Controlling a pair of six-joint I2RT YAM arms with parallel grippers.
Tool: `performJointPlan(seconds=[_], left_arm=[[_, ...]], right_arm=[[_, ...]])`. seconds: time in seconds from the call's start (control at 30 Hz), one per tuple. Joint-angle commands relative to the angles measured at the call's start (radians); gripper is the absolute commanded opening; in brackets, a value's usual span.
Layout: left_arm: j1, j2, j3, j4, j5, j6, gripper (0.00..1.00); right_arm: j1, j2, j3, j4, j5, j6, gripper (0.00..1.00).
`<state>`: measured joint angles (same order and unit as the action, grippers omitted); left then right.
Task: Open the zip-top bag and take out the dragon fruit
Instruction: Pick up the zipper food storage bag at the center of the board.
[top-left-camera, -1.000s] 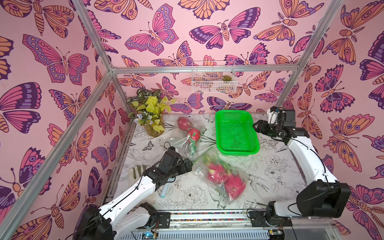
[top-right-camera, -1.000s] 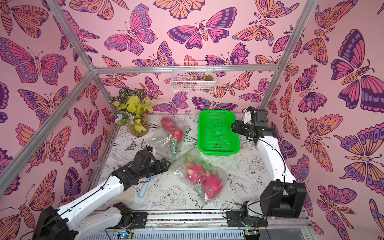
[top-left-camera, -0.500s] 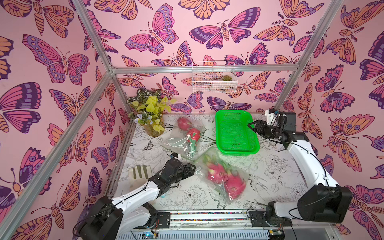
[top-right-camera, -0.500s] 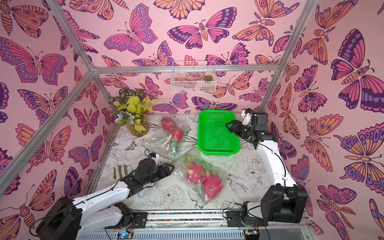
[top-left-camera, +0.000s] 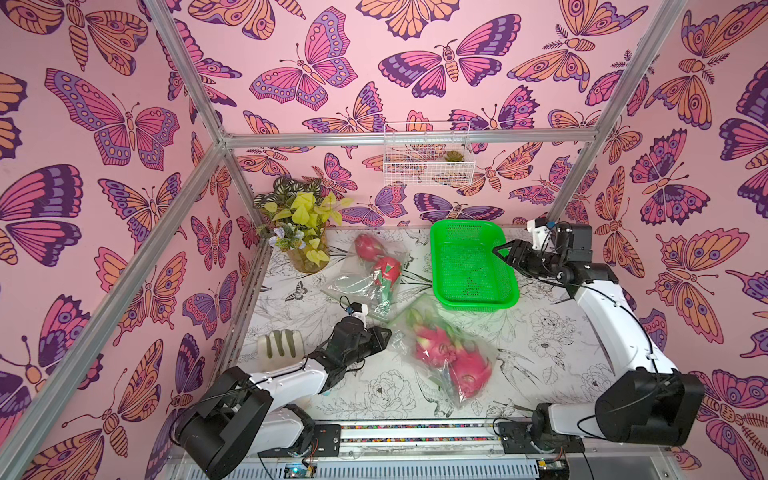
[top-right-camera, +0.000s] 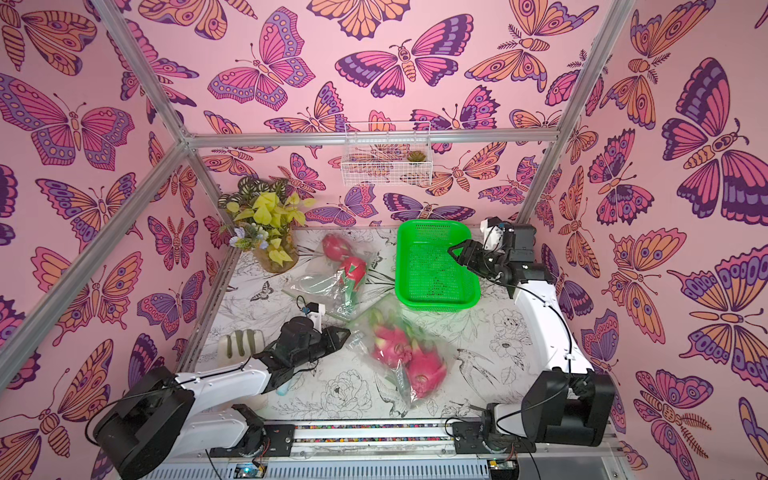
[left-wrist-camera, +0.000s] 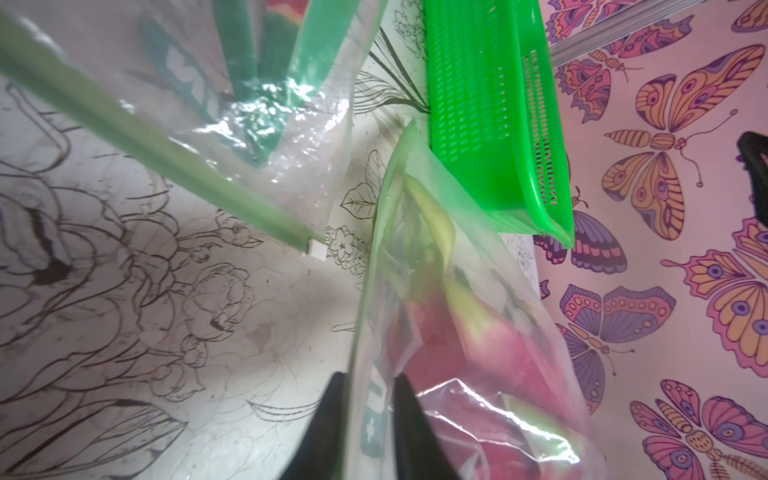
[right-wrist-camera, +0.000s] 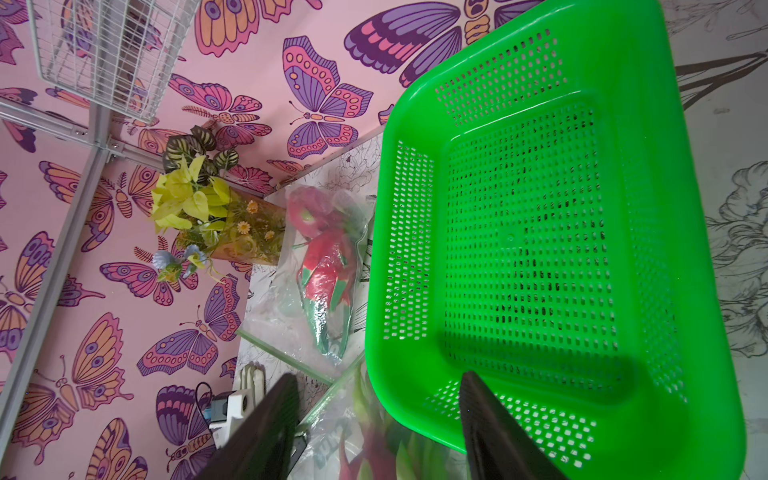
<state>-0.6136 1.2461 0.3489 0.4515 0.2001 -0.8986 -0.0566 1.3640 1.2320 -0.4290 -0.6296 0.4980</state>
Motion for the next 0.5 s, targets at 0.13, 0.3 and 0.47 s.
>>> performJointPlan(seconds=[0.13,0.3,0.47], left_arm=[[0.009,-0.179,0.244,-0.359,0.097,0.379,0.00],[0.023,-0.175,0.469,-0.641,0.216,0.619,0.00],[0.025,-0.082,0.695,-0.893,0.339,0.822,0.00]], right_arm=[[0.001,-0.038,0.037,0.076,-0.152,0.037,0.64],[0.036,-0.025,0.046,0.146,-0.269,0.046,0.64],[0.130,0.004,0.084,0.164,-0.377,-0.063,0.65]])
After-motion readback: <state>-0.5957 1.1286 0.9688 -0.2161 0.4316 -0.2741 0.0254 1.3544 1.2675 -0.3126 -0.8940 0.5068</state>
